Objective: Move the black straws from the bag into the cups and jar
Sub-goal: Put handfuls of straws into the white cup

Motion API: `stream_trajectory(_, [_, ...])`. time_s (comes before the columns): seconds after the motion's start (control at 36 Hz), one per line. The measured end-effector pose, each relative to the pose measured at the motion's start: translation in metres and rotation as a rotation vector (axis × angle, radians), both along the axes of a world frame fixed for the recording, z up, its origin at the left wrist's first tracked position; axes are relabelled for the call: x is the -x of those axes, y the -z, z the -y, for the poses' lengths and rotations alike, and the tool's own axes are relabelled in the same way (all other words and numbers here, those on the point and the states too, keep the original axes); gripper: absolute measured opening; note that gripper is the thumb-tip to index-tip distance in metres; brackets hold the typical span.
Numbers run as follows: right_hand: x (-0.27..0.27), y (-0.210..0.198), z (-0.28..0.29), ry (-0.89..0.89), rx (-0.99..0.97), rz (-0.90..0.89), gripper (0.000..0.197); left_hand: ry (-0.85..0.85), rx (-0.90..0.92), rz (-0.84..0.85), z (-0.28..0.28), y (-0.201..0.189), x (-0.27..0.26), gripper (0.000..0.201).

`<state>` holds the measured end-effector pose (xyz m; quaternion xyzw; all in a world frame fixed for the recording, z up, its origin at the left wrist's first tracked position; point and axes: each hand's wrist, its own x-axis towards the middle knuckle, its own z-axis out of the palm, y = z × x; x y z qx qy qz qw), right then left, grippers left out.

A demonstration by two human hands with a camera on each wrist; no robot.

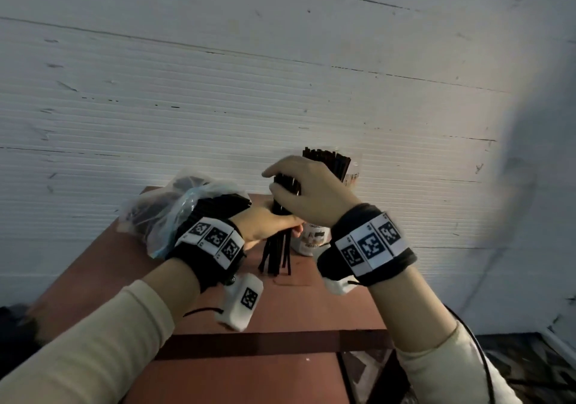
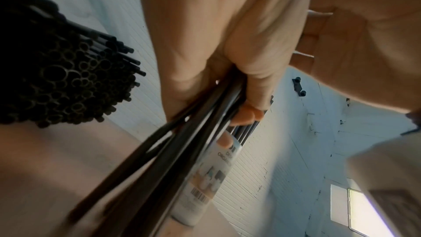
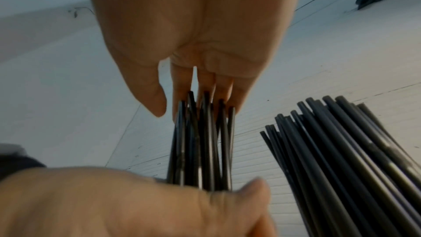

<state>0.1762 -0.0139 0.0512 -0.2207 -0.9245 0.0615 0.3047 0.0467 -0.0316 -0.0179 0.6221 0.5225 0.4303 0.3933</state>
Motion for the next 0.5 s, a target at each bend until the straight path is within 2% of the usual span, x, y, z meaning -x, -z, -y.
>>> stream_trajectory(0.08, [0.002, 0.006, -0.004, -0.015, 0.016, -0.077, 0.028, -0.050, 0.003, 0.015, -0.002, 0.006, 0.001, 0.019])
stream_trajectory(0.17, [0.005, 0.007, -0.006, 0.006, -0.038, -0.199, 0.037, -0.072, -0.046, 0.089, -0.003, 0.002, -0.003, 0.009])
stream_trajectory(0.25, [0.008, 0.012, -0.010, 0.043, -0.019, -0.221, 0.041, -0.056, -0.058, 0.157, -0.001, -0.002, -0.006, 0.016])
stream_trajectory(0.33, [0.009, 0.020, -0.015, 0.014, 0.013, -0.161, 0.029, -0.024, 0.040, 0.016, -0.002, 0.003, 0.000, 0.019])
stream_trajectory(0.42, [0.010, 0.025, -0.017, 0.005, 0.005, -0.188, 0.021, 0.002, 0.209, -0.072, -0.002, 0.013, 0.005, 0.021])
stream_trajectory(0.5, [0.008, 0.025, -0.013, -0.027, -0.011, -0.208, 0.032, -0.031, 0.276, -0.204, -0.004, 0.017, 0.004, 0.042])
